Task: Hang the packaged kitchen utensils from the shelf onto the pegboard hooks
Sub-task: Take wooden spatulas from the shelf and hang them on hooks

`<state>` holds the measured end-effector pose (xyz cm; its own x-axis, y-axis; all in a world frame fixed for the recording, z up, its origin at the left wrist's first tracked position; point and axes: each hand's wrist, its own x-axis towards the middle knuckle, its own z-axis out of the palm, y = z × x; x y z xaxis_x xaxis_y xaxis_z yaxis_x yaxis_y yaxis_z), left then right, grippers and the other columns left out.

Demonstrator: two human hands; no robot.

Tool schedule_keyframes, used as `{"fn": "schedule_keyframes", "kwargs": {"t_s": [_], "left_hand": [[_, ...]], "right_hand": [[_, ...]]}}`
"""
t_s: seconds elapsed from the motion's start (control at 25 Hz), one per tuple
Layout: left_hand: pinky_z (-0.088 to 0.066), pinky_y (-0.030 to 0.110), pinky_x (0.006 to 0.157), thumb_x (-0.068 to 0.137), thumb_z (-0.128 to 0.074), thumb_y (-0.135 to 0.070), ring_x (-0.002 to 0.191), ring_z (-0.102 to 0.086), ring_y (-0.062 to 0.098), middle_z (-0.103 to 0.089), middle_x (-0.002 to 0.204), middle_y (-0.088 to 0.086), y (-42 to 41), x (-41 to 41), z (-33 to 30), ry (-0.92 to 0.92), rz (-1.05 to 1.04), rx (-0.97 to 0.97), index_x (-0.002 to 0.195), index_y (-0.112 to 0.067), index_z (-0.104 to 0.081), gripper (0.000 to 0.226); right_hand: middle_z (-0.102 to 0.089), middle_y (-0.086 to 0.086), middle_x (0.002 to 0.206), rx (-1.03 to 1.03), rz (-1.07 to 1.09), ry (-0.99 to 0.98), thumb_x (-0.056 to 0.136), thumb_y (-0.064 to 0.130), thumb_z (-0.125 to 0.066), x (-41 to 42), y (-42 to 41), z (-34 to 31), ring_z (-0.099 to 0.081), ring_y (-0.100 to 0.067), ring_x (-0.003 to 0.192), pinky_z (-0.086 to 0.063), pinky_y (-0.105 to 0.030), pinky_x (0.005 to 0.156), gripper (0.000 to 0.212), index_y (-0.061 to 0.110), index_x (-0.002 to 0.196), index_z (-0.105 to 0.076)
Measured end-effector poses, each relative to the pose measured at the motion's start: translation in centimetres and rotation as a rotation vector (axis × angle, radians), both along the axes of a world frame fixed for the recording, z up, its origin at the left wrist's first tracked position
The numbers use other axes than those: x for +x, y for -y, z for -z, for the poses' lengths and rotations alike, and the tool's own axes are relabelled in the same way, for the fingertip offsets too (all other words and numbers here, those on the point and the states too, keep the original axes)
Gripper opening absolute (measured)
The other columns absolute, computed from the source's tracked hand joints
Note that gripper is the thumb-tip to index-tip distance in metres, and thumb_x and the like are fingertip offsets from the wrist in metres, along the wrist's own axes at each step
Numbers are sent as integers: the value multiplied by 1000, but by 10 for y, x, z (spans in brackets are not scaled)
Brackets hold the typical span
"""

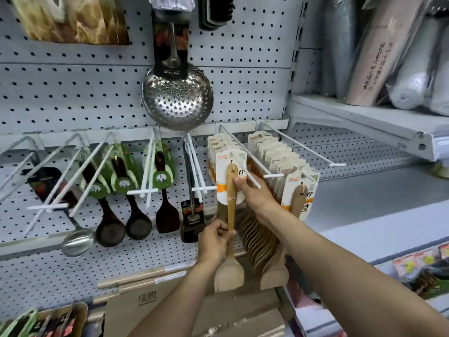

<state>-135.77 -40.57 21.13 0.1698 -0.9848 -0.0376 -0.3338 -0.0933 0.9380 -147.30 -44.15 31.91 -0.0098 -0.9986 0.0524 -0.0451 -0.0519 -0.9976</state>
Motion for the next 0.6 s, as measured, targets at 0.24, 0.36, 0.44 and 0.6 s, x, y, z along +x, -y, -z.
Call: {"fn": "schedule_keyframes", "kwargs": {"t_s": [0.24,0.36,0.44,0.6], "left_hand": [[-48,27,67,80,-76,-19,71,-62,13,-66,70,-4,22,-1,9,28,-2,-21,70,-19,-60,20],[-49,26,69,81,-76,-22,75,-65,16,-68,75,-5,20,-3,5,50,11,4,75,-20,-63,15],[-50,27,77,81,-76,-22,85,-65,16,-69,87,-5,11,-1,-4,92,16,18,83,-23,-62,14],[-49,29,91,82,-75,-23,102,-62,17,-68,112,-2,-30,14,-35,202,-13,-15,112,-21,-61,34]], "right_hand": [[-74,-12,104,28,60,93,93,25,-68,-1,12,16,-65,-35,111,-47,-62,100,9,30,90,-75],[-75,-2,96,66,78,115,90,33,-70,2,10,19,-64,-34,104,-47,-56,99,9,36,82,-75],[-70,-8,118,104,97,81,91,36,-69,2,1,21,-62,-29,108,-47,-50,101,20,30,110,-69],[-49,-9,148,165,101,-112,94,41,-64,-3,-49,14,-49,-26,132,-39,-45,114,61,19,147,-43]]}}
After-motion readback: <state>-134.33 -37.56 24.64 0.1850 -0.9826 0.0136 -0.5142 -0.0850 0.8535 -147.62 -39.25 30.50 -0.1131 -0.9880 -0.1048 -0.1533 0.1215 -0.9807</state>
